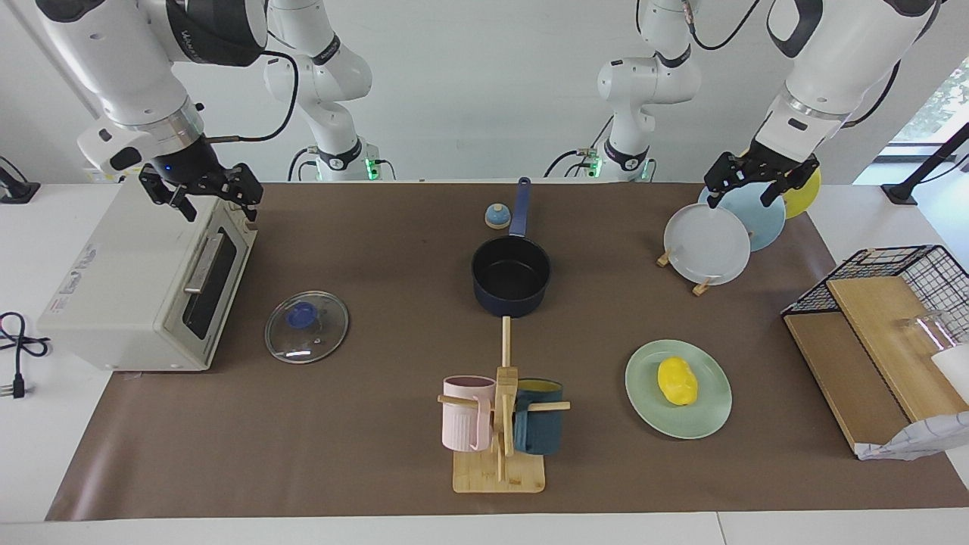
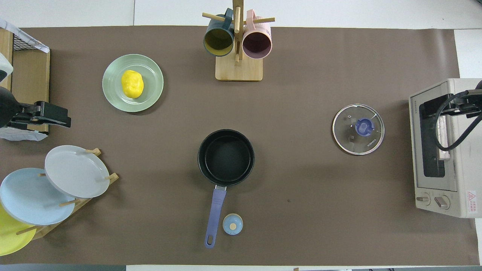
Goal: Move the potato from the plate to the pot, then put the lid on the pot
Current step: 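Reach the left gripper to the potato while the right gripper reaches the lid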
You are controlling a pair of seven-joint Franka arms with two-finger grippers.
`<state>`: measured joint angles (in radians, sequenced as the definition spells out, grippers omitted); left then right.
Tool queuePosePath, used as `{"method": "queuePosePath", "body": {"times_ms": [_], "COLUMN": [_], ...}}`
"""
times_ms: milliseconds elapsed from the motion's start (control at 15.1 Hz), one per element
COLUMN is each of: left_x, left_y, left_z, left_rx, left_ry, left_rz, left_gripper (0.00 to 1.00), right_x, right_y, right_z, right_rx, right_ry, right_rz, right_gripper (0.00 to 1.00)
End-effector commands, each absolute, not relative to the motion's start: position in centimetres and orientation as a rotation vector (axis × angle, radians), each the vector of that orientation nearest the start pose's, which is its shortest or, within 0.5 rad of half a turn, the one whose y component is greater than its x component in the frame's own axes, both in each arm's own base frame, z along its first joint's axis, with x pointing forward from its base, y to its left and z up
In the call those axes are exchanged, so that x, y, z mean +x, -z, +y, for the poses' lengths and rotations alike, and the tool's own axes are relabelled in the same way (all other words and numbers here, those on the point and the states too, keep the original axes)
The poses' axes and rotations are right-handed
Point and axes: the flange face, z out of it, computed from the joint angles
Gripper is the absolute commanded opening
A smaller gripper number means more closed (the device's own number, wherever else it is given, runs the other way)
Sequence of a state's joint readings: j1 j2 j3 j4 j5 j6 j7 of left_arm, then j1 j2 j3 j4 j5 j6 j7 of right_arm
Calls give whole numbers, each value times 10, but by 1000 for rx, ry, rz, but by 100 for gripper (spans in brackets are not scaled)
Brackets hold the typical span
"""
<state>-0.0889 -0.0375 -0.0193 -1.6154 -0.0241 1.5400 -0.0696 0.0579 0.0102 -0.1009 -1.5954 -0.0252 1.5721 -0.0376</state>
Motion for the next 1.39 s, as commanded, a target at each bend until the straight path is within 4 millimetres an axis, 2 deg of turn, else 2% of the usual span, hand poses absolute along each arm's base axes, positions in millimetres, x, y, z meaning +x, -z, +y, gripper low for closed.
{"method": "queuePosePath", "body": {"times_ms": [0,464,597,730,863,929,1062,1194,1327], "left_x": [534,541,550,580,618,637,669,689,703], "left_y": [-626,-624,-617,-584,-550,-536,-502,-470,-430], "left_z": [-59,-61,-63,-68,-78,-82,-88,-90,-92], "left_rx": [-3171,-3175,-3181,-3209,-3216,-3218,-3225,-3228,-3219], "left_ry": [-65,8,20,-11,-45,-43,-41,25,17], "left_rz": [91,92,93,84,94,100,105,102,115], "left_gripper": [100,100,100,100,100,100,100,100,100], "right_x": [551,551,549,547,550,550,557,569,582], "right_y": [-609,-609,-605,-602,-590,-578,-556,-532,-503], "right_z": [-29,-28,-18,-18,-16,-7,-1,6,8], "right_rx": [-3142,-3142,-3141,-3138,-3138,-3137,-3138,-3140,-3143], "right_ry": [-58,-56,-89,-84,0,21,60,65,51], "right_rz": [38,31,5,-38,-67,-103,-123,-145,-155], "right_gripper": [100,100,100,100,100,100,100,100,100]}}
